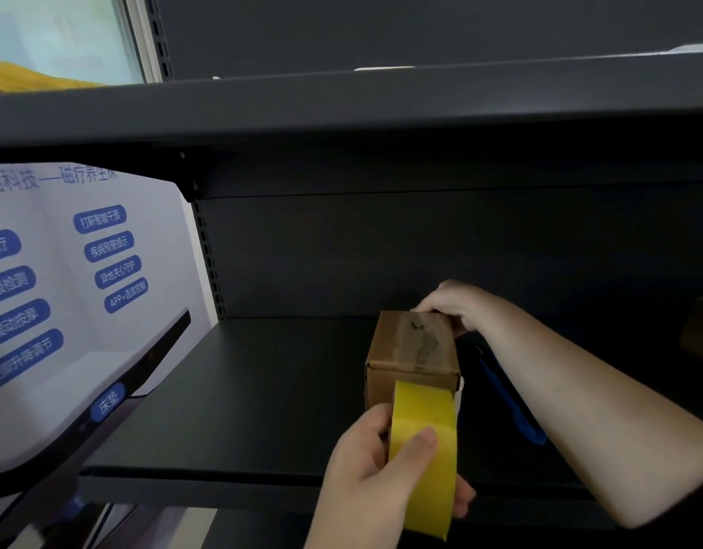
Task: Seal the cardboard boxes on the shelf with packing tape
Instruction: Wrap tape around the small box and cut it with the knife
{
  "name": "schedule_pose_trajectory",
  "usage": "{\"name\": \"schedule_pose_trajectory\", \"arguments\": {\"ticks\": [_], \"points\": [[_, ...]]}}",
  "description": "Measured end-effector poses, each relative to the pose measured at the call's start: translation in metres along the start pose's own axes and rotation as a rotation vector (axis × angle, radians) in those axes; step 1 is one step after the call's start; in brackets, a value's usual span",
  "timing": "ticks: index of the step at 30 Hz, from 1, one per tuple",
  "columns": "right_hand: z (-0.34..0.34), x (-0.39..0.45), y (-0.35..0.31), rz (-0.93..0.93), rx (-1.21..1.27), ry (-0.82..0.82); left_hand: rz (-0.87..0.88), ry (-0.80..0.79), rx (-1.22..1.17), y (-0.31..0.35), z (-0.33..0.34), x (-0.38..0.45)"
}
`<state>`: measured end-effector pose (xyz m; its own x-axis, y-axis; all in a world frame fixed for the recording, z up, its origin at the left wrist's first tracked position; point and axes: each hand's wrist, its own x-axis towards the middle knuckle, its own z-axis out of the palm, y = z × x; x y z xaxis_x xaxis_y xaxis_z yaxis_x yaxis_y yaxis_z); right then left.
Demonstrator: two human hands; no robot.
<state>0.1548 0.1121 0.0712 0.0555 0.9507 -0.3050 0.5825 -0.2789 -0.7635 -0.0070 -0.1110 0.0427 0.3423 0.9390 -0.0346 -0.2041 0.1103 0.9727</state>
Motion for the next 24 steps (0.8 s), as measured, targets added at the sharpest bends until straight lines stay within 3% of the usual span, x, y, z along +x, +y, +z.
{"name": "schedule_pose_trajectory", "arguments": {"ticks": [3,5,7,9,10,12,14,16,18,24], "points": [[0.003,-0.002,0.001,0.059,-0.135,-0.084,-0.022,0.022,-0.002,-0.001,-0.005,-0.001],[0.009,0.000,0.005,0.034,-0.185,-0.015,-0.023,0.037,-0.005,-0.001,-0.008,-0.002],[0.010,0.000,0.007,-0.126,-0.149,0.151,-0.016,0.046,-0.001,-0.001,-0.012,-0.003],[0.004,-0.016,0.006,-0.412,-0.161,0.280,-0.017,0.054,0.007,-0.002,-0.015,-0.004],[0.000,-0.030,0.005,-0.568,-0.146,0.231,-0.020,0.052,0.004,-0.003,-0.016,-0.004],[-0.001,-0.068,0.013,-0.824,-0.169,-0.035,-0.021,0.042,0.003,-0.003,-0.020,-0.005],[0.009,-0.099,0.032,-1.017,-0.323,-0.265,-0.018,0.037,0.004,-0.004,-0.022,-0.006],[0.017,-0.111,0.055,-1.135,-0.503,-0.358,-0.023,0.032,-0.007,-0.004,-0.023,-0.007],[0.014,-0.104,0.064,-1.155,-0.583,-0.334,-0.026,0.029,-0.012,-0.005,-0.024,-0.007],[-0.005,-0.045,0.053,-0.783,-0.361,-0.167,0.022,0.050,0.031,-0.003,-0.028,-0.012]]}}
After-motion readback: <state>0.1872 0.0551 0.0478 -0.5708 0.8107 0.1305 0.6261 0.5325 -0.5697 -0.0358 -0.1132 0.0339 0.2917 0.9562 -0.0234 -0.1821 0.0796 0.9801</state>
